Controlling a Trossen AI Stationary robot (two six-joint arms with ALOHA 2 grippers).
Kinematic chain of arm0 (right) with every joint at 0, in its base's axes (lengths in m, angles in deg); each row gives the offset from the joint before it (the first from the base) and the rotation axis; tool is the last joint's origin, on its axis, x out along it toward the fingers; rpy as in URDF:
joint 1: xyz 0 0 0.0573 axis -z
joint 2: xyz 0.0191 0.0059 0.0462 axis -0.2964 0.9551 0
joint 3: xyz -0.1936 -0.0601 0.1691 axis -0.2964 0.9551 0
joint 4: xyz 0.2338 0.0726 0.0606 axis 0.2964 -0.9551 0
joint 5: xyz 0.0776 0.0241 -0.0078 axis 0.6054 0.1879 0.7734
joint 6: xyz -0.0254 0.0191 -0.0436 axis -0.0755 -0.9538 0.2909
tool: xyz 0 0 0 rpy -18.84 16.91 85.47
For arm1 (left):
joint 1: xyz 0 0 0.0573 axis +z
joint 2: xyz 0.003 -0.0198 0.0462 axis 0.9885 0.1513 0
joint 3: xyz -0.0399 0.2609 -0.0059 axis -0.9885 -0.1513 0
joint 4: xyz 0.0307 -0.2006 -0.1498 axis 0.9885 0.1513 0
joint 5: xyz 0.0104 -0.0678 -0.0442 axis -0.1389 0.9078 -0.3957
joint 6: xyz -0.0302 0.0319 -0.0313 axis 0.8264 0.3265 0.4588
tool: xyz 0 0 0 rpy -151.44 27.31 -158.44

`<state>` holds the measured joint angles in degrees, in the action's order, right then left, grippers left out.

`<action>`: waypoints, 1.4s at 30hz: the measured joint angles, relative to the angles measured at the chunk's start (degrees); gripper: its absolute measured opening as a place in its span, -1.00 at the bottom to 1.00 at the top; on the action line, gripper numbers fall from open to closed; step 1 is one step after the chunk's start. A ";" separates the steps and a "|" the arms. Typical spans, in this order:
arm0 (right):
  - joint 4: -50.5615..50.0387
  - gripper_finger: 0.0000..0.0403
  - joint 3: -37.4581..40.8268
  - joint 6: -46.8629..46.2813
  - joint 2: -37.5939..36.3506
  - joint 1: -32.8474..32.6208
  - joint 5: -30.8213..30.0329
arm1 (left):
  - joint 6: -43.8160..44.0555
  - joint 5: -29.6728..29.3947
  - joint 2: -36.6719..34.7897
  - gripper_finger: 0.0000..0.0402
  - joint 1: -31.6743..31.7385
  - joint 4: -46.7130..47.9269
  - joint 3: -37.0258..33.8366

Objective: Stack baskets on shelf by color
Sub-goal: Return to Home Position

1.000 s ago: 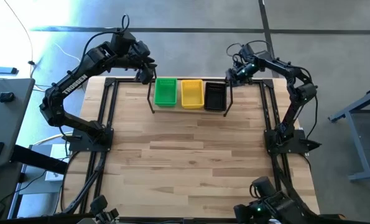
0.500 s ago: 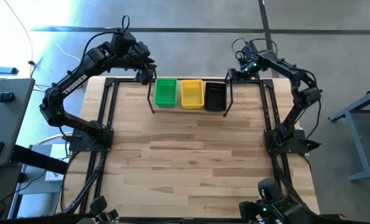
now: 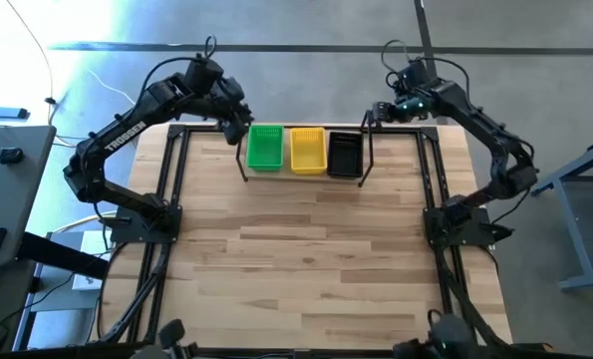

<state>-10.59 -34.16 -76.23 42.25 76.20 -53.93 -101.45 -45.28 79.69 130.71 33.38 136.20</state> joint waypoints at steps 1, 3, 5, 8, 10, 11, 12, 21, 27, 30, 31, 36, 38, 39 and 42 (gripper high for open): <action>0.31 -0.39 0.00 -0.55 -1.04 -1.06 -0.26 | 0.00 1.42 0.00 -0.48 -0.04 -0.12 -0.36; 1.47 -0.39 0.00 -1.15 -2.97 -3.29 -0.33 | -0.07 3.89 0.00 -0.48 -0.21 -0.33 -1.02; 3.45 -0.39 0.00 -2.03 -4.32 -6.38 -0.53 | -0.14 4.28 0.00 -0.48 -0.59 -0.54 -1.84; 6.43 -0.39 -0.02 -3.18 -5.04 -11.40 -1.73 | -0.77 4.26 0.00 -0.48 -0.85 -0.35 -2.52; 8.59 -0.39 -0.02 -3.68 -5.04 -14.66 -2.28 | -1.33 4.29 0.00 -0.48 -0.85 -0.26 -2.52; 9.72 -0.39 -0.02 -3.72 -5.04 -16.10 -2.28 | -1.53 4.61 0.00 -0.48 -0.85 -0.26 -2.52; 11.01 -0.39 -0.02 -3.72 -5.04 -17.64 -2.30 | -1.62 5.55 0.00 -0.48 -0.85 -0.26 -2.52; 19.81 -0.39 -0.02 -0.88 -5.00 -28.69 -2.45 | -0.37 14.39 -1.02 -0.48 -1.58 0.00 -2.52; 22.00 -0.39 -0.02 4.44 -4.97 -34.39 -1.04 | 2.31 14.45 -3.81 -0.48 -5.89 -1.27 -2.52; 22.04 -0.39 -0.02 6.95 -4.95 -37.03 -0.91 | 4.77 13.56 -4.79 -0.48 -9.15 -3.67 -2.52; 22.06 -0.39 -0.02 7.57 -4.97 -37.78 -0.64 | 5.74 13.41 -5.12 -0.48 -10.27 -4.60 -2.52; 22.04 -0.39 -0.02 9.83 -6.66 -40.97 4.58 | 11.67 13.24 -5.71 -0.48 -16.53 -8.86 -2.52; 21.91 -0.39 -0.02 9.99 -7.98 -42.15 5.23 | 13.94 12.72 -6.04 -0.48 -19.97 -11.03 -2.50; 21.71 -0.39 -0.02 10.38 -8.76 -42.73 5.26 | 14.55 11.53 -6.22 -0.48 -21.81 -12.00 -2.50; 20.65 -0.39 -0.02 12.43 -11.51 -44.45 5.26 | 16.68 2.30 -6.50 -0.48 -27.77 -13.88 -2.50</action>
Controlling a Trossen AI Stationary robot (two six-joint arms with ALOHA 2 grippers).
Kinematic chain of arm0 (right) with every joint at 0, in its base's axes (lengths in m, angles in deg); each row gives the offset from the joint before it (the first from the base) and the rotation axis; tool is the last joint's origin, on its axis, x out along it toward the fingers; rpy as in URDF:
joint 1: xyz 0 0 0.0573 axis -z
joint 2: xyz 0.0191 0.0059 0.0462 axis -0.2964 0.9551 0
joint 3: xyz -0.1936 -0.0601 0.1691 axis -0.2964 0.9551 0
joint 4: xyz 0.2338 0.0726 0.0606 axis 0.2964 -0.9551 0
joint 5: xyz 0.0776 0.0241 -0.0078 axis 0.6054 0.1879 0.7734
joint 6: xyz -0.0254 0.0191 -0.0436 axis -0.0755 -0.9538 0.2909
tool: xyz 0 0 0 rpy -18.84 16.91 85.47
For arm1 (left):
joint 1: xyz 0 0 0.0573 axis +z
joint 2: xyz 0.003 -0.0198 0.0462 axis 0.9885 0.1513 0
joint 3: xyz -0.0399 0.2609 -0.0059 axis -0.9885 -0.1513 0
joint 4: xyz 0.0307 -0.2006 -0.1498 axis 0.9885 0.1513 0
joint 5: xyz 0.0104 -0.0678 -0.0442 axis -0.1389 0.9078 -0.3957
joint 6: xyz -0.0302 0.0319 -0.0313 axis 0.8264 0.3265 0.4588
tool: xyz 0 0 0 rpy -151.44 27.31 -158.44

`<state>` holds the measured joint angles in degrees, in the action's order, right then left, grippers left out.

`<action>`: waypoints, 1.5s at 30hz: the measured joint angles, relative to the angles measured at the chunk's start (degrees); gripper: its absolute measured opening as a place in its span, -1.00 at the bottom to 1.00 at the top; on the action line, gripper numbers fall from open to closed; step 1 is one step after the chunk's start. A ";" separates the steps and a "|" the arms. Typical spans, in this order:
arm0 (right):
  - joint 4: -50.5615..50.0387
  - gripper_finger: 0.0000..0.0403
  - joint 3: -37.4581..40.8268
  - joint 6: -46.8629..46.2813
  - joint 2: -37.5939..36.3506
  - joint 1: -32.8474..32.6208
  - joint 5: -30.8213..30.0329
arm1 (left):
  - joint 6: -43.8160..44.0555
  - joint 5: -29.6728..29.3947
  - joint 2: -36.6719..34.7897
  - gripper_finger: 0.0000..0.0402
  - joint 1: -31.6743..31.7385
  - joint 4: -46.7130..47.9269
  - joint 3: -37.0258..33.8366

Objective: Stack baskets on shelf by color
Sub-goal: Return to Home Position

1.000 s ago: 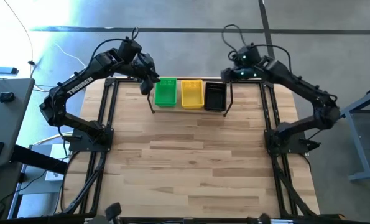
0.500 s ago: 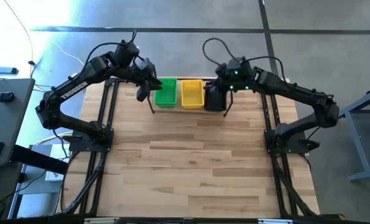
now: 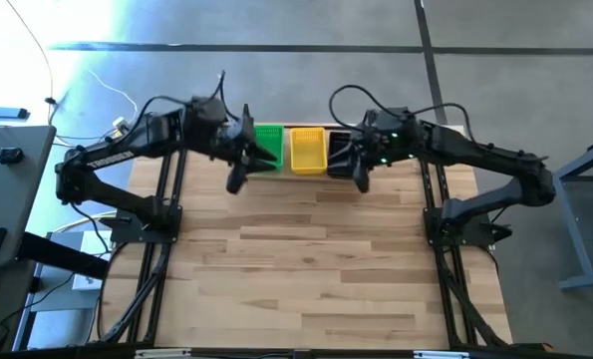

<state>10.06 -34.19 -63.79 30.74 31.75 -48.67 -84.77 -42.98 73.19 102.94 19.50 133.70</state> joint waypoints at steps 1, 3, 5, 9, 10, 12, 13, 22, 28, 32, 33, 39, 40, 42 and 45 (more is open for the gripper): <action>-0.42 -0.39 0.00 0.48 -0.99 -0.48 -0.03 | 0.72 -3.37 -0.14 -0.48 -1.78 -0.11 -0.01; -1.58 -0.39 0.00 1.37 -3.03 -1.54 -0.33 | 2.23 -8.85 -0.76 -0.48 -5.13 -0.02 0.00; -2.65 -0.39 0.00 2.12 -4.89 -2.67 -0.97 | 3.18 -12.41 -1.62 -0.48 -8.28 0.25 -0.02; -6.54 -0.39 0.00 5.13 -7.74 -5.85 -5.66 | 5.55 -18.76 -4.73 -0.48 -14.15 -4.18 -5.31; -7.83 -0.39 0.00 5.87 -8.25 -6.86 -7.30 | 6.67 -19.78 -6.10 -0.48 -15.38 -6.01 -7.81; -8.40 -0.39 0.84 6.45 -9.01 -8.91 -10.25 | 8.62 -20.09 -9.16 -0.48 -17.02 -11.00 -13.22; -7.63 -0.39 2.06 6.53 -9.47 -9.88 -11.17 | 9.32 -20.23 -11.17 -0.48 -17.77 -13.10 -16.05; 3.58 -0.39 14.69 0.76 -13.81 -11.27 -14.03 | 9.96 -24.48 -30.99 -0.48 -21.15 -24.64 -36.46; 8.46 -0.39 14.92 -2.92 -16.69 -8.88 -17.07 | 10.20 -25.34 -44.29 -0.48 -21.39 -27.43 -48.23; 12.21 -0.39 14.64 -2.73 -18.94 -7.42 -17.28 | 10.20 -25.30 -52.24 -0.48 -21.36 -31.94 -56.41; 12.58 -0.39 14.60 -2.80 -19.52 -7.12 -17.29 | 10.22 -25.24 -54.04 -0.48 -21.36 -32.97 -58.25; 12.12 -0.39 14.59 -2.73 -23.45 -5.80 -17.31 | 10.22 -25.22 -62.97 -0.48 -21.36 -36.27 -67.61; 11.61 -0.39 14.58 -2.40 -24.30 -5.46 -17.38 | 10.22 -25.22 -64.14 -0.48 -21.36 -36.22 -69.00; 9.84 -0.39 14.60 -1.46 -26.34 -4.87 -17.75 | 10.27 -25.22 -66.04 -0.48 -21.36 -36.75 -71.61; 4.57 -0.39 14.54 -1.15 -30.43 -3.78 -19.19 | 11.30 -25.22 -68.09 -0.48 -21.25 -38.59 -74.95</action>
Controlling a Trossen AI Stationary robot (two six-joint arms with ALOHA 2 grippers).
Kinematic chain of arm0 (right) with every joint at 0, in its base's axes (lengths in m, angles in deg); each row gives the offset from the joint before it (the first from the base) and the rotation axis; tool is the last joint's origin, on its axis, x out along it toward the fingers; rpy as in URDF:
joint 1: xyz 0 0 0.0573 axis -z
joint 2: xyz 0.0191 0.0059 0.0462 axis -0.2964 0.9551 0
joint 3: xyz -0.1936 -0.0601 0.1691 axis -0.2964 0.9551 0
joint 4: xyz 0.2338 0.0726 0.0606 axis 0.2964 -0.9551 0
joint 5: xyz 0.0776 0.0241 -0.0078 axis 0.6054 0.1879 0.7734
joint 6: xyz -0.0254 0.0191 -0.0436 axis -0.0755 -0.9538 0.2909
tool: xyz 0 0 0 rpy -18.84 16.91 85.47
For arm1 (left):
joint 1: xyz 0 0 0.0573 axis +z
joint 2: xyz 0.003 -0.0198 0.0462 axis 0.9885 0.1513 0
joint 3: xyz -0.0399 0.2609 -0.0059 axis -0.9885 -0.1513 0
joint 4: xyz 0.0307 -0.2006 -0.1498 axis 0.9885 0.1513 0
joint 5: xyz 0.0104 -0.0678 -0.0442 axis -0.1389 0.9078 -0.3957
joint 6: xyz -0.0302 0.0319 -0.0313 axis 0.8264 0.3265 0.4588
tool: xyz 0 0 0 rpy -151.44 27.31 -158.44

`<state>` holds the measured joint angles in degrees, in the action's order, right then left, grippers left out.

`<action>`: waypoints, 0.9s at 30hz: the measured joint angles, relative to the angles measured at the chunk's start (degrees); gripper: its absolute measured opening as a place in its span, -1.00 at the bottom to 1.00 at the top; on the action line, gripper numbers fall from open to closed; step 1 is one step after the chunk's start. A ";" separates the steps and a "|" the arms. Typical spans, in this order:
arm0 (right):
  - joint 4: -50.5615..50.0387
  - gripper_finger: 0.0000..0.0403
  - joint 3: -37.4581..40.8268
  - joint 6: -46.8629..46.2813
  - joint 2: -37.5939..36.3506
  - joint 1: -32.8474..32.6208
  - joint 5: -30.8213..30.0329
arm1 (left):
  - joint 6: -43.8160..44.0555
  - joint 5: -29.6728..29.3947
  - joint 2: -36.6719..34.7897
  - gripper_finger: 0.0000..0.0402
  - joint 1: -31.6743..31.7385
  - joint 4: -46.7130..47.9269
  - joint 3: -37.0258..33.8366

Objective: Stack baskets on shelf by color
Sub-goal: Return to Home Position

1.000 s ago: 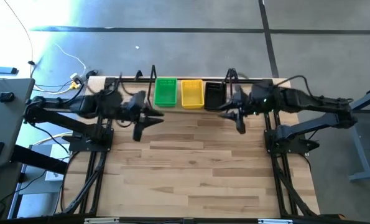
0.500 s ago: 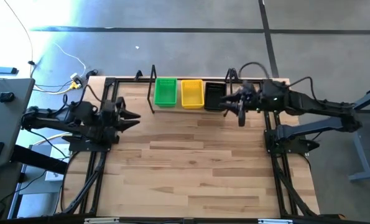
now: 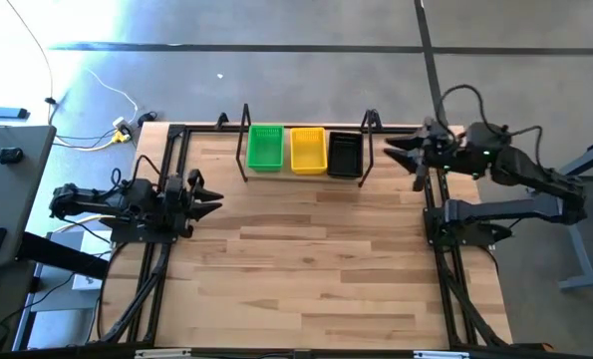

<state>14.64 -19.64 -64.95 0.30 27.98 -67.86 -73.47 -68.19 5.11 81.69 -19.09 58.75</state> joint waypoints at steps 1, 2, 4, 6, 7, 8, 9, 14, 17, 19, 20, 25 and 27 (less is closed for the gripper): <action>-2.33 -0.39 -0.01 0.00 -1.53 0.34 -0.74 | 0.14 0.00 -0.40 -0.48 0.10 -1.07 -1.09; -4.30 -0.39 0.09 0.02 -3.13 0.63 -1.36 | 0.19 0.02 -0.74 -0.48 0.26 -2.00 -2.12; -5.80 -0.41 1.31 -0.22 -6.60 0.93 -2.16 | 0.25 0.02 -1.04 -0.48 0.70 -2.60 -3.66; -5.00 -0.44 4.11 -0.28 -10.52 0.93 -2.32 | 0.90 0.04 -1.06 -0.48 1.22 -3.88 -5.18; -4.20 -0.46 5.87 -0.43 -12.51 0.93 -2.30 | 1.33 0.06 -1.06 -0.48 1.49 -4.38 -5.84; -3.21 -0.49 8.11 -0.74 -14.48 0.90 -2.30 | 1.77 0.07 -1.06 -0.48 1.69 -4.57 -6.49; -2.22 -0.51 10.63 -1.58 -16.41 0.90 -2.27 | 1.99 0.07 -1.04 -0.48 1.90 -3.71 -6.71; 5.55 -0.62 23.89 -5.76 -25.41 0.90 -0.70 | 3.07 0.13 -0.60 -0.48 3.07 -1.47 -6.71; 6.91 -0.65 29.60 -7.95 -28.81 0.88 1.30 | 3.01 0.11 -0.62 -0.48 3.77 -1.45 -6.71; 7.50 -0.68 32.27 -8.32 -30.54 0.88 2.88 | 3.11 -0.08 -0.62 -0.48 4.26 -1.46 -6.71; 7.67 -0.69 33.46 -8.46 -31.35 0.88 3.65 | 3.55 -0.47 -0.62 -0.48 4.51 -1.45 -6.71; 8.46 -0.83 38.11 -8.02 -34.12 0.88 6.88 | 7.50 -5.41 -0.62 -0.48 5.40 -1.53 -6.71; 8.64 -0.91 39.20 -7.89 -34.79 0.88 7.51 | 7.26 -6.64 -0.62 -0.48 5.60 -1.52 -6.69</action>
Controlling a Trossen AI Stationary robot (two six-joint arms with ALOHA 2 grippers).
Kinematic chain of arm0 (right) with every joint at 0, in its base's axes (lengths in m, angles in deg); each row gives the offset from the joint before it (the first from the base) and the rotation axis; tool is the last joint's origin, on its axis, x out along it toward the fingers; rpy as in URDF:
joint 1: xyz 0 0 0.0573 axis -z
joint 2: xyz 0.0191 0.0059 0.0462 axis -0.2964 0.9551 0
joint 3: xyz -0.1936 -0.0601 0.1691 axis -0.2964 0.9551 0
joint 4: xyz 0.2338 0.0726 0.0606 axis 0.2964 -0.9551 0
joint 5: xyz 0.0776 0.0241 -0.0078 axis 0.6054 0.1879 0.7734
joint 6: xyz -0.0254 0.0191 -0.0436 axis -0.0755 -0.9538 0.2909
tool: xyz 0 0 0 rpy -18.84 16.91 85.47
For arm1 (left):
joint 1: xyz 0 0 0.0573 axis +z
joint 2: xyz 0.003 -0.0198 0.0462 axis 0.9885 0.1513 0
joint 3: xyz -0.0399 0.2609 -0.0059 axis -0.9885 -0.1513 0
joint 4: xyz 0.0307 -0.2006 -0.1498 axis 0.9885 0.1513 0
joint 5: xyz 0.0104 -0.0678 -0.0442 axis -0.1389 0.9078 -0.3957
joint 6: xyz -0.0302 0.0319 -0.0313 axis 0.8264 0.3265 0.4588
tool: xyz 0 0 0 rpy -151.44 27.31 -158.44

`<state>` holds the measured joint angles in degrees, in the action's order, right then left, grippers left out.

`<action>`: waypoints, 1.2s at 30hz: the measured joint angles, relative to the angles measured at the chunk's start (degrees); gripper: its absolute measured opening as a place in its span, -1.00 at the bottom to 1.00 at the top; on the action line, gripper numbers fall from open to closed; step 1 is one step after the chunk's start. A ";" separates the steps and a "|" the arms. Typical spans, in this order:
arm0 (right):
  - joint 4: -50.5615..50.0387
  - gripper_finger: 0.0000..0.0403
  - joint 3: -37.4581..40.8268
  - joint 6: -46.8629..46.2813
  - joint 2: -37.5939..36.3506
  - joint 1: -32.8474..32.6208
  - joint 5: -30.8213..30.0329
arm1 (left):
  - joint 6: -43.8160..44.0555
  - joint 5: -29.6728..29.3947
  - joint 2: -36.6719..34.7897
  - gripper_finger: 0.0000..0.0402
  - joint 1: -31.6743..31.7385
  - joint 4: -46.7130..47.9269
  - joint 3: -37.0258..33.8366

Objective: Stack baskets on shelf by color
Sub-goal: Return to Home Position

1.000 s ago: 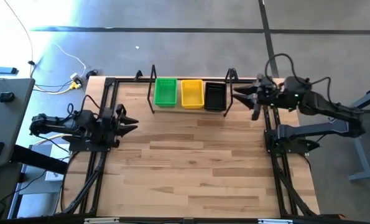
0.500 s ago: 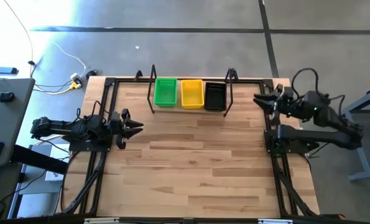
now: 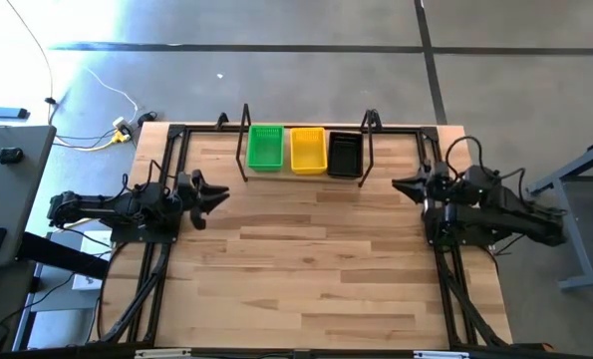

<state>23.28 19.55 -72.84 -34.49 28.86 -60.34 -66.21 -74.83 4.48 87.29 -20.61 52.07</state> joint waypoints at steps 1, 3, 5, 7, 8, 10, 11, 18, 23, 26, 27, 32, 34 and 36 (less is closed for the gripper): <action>-0.02 -0.95 0.54 -0.02 -0.24 0.00 0.32 | -0.63 -0.41 0.00 -0.48 0.01 0.00 0.00; 0.36 -0.99 1.59 -0.04 -0.54 0.00 1.12 | -2.26 -1.44 0.00 -0.48 0.01 0.00 0.00; 1.31 -0.97 2.99 -0.16 -0.69 0.00 1.76 | -3.28 -2.19 0.00 -0.48 0.01 -0.02 0.02; 1.68 -0.96 4.57 -1.14 -0.69 0.00 2.37 | -3.70 -2.41 0.00 -0.48 0.01 -0.02 0.02; 2.17 -0.97 5.51 -1.56 -0.69 -0.01 2.48 | -3.72 -2.43 0.00 -0.48 0.01 -0.02 0.02; 4.34 -0.99 7.39 -2.34 -0.69 -0.02 2.96 | -3.83 -2.41 0.00 -0.48 0.00 -0.02 0.02; 5.49 -0.99 8.24 -2.60 -0.69 -0.02 3.42 | -3.84 -2.41 0.00 -0.48 -0.01 -0.02 0.02; 10.92 -1.00 12.95 -2.82 -0.69 -0.02 4.84 | -3.86 -2.38 0.00 -0.48 -0.01 -0.02 0.04; 10.93 -1.00 15.36 -4.60 -0.69 -0.02 5.36 | -3.86 -2.37 0.00 -0.48 -0.01 -0.02 0.04; 10.89 -1.00 16.26 -5.18 -0.69 -0.02 5.50 | -3.86 -2.36 0.00 -0.48 -0.01 -0.02 0.04; 10.90 -1.00 16.48 -5.16 -0.69 -0.02 5.51 | -3.86 -2.36 0.00 -0.48 -0.01 -0.02 0.04; 10.80 -1.00 17.15 -4.49 -0.69 -0.02 5.36 | -3.86 -2.36 0.00 -0.48 -0.01 -0.02 0.07; 10.61 -1.00 17.27 -5.46 -0.55 -0.02 3.57 | -3.86 -2.36 0.00 -0.48 -0.02 -0.02 0.07; 10.35 -1.00 17.27 -7.67 -0.23 -0.02 1.73 | -3.86 -2.34 0.00 -0.48 -0.03 -0.02 0.07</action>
<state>33.63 36.83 -80.51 -34.71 28.84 -58.62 -70.06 -77.18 4.48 87.26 -20.62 52.13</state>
